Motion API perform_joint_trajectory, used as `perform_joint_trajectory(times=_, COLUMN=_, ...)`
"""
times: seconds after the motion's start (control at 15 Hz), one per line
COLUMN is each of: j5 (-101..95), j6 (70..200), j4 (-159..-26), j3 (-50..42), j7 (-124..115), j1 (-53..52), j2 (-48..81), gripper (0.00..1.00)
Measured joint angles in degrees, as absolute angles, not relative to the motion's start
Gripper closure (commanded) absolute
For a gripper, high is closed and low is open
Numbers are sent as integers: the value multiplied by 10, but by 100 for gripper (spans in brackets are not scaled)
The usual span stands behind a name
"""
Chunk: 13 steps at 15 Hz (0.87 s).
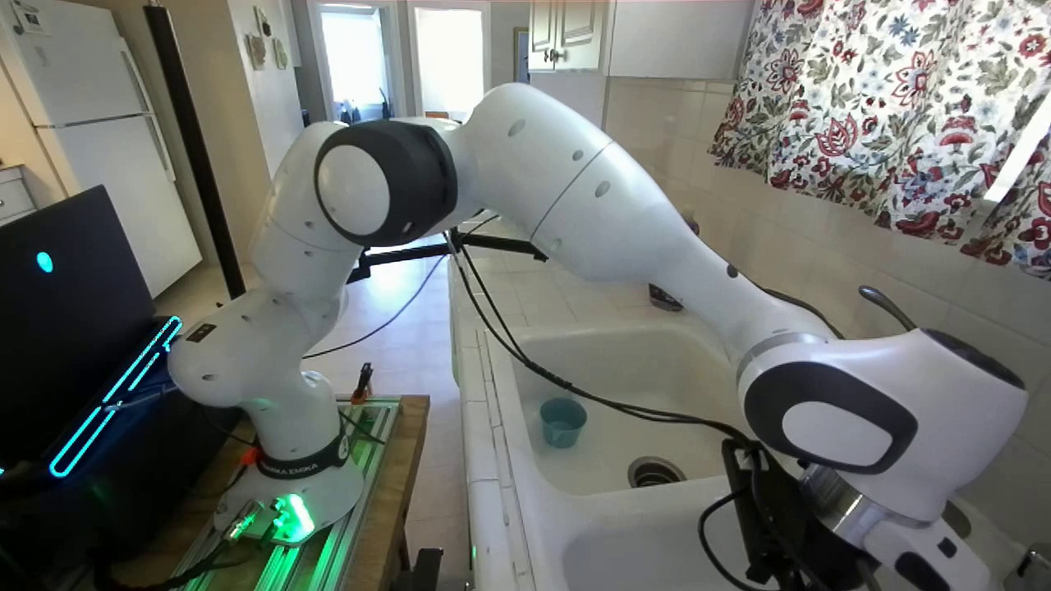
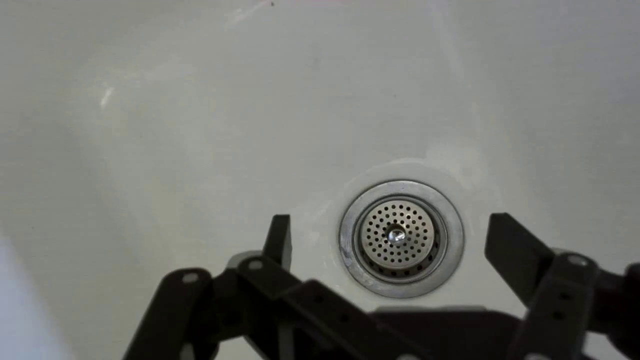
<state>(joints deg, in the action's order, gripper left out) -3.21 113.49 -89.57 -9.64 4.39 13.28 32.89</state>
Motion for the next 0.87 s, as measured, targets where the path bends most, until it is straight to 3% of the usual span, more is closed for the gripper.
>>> perform_joint_trajectory(times=0.87, j5=-47, j6=1093, j4=-863, j3=-94, j7=134, j1=143, j2=292, gripper=0)
